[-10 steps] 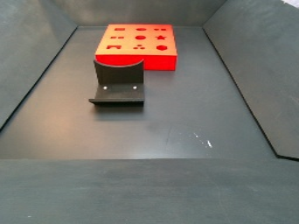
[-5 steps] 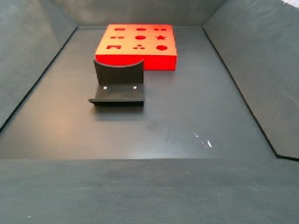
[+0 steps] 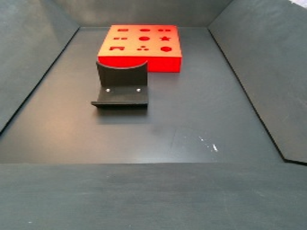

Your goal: Insert the oval object.

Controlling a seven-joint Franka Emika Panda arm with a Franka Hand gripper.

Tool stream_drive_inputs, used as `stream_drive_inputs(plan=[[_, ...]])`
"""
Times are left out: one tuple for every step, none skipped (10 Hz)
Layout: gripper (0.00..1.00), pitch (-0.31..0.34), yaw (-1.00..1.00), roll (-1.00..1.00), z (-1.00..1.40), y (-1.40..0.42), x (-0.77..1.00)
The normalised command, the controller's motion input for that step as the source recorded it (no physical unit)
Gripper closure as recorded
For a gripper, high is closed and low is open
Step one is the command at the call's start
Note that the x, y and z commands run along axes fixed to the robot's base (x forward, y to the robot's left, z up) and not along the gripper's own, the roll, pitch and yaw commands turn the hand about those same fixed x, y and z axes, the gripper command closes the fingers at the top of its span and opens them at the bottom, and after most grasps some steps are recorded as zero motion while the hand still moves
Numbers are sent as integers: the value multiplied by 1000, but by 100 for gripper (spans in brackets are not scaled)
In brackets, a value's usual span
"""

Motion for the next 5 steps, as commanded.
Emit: stream_drive_inputs(plan=[[100,0,817,229,-134,0,157],[100,-3,789,116,-134,-140,226],[100,0,731,64,-154,-240,234],[100,0,714,64,-149,-240,286],[100,0,803,59,-166,-143,263]])
